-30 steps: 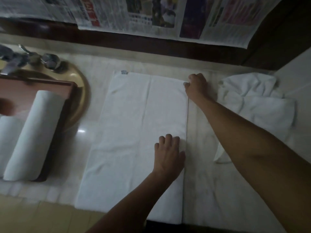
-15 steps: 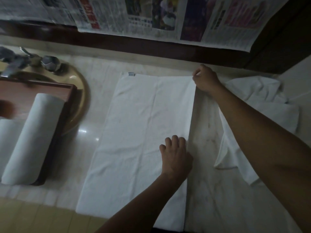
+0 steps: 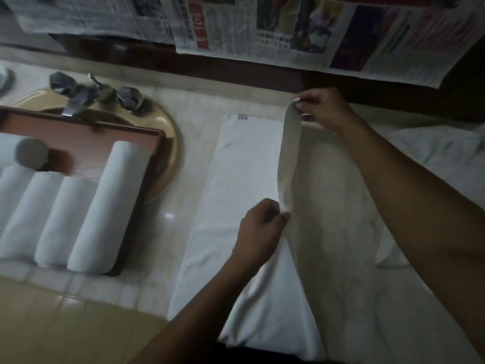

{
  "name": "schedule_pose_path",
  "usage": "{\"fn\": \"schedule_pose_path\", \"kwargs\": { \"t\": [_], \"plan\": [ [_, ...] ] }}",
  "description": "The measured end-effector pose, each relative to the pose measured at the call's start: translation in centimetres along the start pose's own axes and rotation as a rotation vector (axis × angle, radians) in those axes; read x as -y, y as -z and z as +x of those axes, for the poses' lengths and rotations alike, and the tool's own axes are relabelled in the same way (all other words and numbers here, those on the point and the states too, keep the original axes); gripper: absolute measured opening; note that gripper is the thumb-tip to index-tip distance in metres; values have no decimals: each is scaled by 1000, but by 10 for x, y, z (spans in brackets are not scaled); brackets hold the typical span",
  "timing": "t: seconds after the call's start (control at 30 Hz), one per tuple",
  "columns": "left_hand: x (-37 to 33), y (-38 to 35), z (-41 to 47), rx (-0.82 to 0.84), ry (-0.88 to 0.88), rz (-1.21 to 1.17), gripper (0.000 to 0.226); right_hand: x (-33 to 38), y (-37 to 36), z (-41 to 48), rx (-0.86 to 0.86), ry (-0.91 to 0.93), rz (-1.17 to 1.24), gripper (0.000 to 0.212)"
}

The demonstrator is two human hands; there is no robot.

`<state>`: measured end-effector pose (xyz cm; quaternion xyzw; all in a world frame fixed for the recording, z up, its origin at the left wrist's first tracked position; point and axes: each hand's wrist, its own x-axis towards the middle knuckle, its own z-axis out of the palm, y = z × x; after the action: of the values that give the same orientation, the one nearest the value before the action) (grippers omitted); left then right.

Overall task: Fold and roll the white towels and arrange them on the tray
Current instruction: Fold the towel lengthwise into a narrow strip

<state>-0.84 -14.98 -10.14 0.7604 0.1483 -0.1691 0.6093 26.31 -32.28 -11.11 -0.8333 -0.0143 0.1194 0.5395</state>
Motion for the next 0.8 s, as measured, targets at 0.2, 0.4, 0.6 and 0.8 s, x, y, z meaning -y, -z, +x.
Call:
{"fn": "schedule_pose_path", "kwargs": {
  "t": [0.2, 0.4, 0.6, 0.8],
  "plan": [
    [10, 82, 5, 59, 167, -423, 11, 28, -88, 41, -3, 177, -383, 17],
    [61, 126, 33, -122, 293, -256, 12, 20, -157, 69, 31, 76, -599, 12],
    [63, 144, 33, -44, 280, -326, 11, -1, -183, 72, -61, 87, -685, 18],
    [97, 158, 44, -271, 223, 123, 16, -11, -184, 72, -100, 138, -626, 19]
  ]
}}
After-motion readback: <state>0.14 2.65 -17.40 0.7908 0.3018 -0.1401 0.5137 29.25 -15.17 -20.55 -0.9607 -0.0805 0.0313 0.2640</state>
